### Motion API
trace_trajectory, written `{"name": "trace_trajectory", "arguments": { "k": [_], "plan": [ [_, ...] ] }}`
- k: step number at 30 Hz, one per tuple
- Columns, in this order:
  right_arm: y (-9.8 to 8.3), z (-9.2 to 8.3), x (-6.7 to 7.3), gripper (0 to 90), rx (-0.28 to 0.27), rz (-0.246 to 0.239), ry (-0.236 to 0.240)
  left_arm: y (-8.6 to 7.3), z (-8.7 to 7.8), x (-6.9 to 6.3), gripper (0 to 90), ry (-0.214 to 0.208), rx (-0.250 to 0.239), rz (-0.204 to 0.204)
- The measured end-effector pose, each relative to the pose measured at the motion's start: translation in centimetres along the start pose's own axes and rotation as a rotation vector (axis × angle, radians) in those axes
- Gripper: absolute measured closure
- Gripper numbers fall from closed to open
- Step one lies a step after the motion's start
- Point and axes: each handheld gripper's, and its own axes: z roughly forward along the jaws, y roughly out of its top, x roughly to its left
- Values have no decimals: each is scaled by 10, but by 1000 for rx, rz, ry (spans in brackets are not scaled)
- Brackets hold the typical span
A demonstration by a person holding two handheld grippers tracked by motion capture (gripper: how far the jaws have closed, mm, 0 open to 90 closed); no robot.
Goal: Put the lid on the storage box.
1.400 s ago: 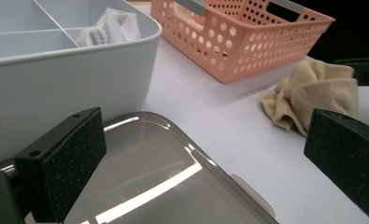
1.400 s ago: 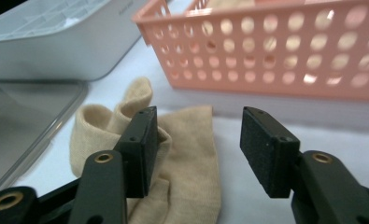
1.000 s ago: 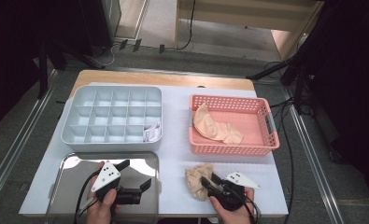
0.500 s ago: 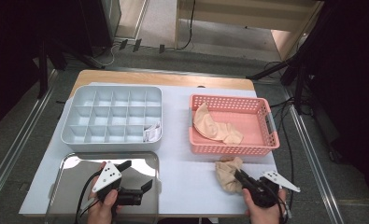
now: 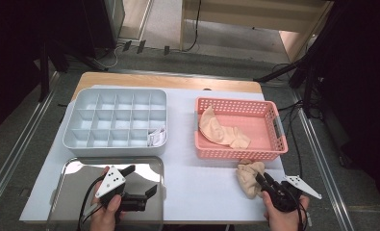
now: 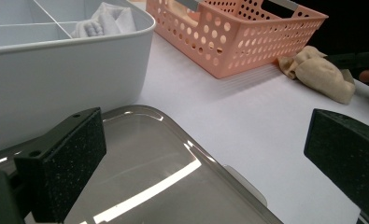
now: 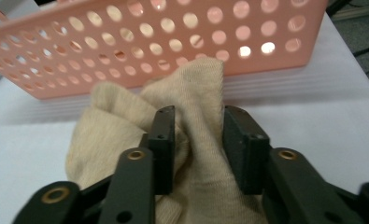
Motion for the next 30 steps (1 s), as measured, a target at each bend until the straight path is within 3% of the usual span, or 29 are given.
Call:
{"name": "trace_trajectory", "arguments": {
  "k": [2, 4, 6, 11, 15, 18, 21, 24, 26, 29, 30],
  "plan": [
    [2, -4, 3, 548, -50, -12, -8, 1, 0, 0, 0, -3, -3, 0],
    [4, -11, 6, 530, -90, -30, -25, 2, 1, -1, 0, -5, -2, -1],
    [5, -18, 10, 518, -136, -25, -11, 2, 3, -3, 0, -8, 0, -2],
    [4, -29, 22, 526, -159, -49, 11, 0, 8, -8, 0, -21, 18, 14],
    [-4, -22, 41, 529, -90, -52, 90, 3, 10, -10, 0, -19, 19, 6],
    [-7, -10, 55, 509, -8, -47, 105, 9, 15, -11, 0, -12, 18, 5],
    [-8, 1, 62, 491, 96, -43, 86, 15, 21, -12, 0, 7, 6, 1],
    [-16, 10, 69, 507, 119, -60, 45, 20, 27, -13, 0, 3, -9, -29],
    [-24, 12, 75, 630, 108, -101, 11, 20, 29, -16, 0, -7, -8, -18],
    [-29, 10, 83, 819, 109, -213, -49, 16, 30, -21, 0, -24, 14, 9],
    [-28, 8, 82, 845, 100, -189, -29, 14, 31, -22, 0, -34, 20, 6]
  ]
}}
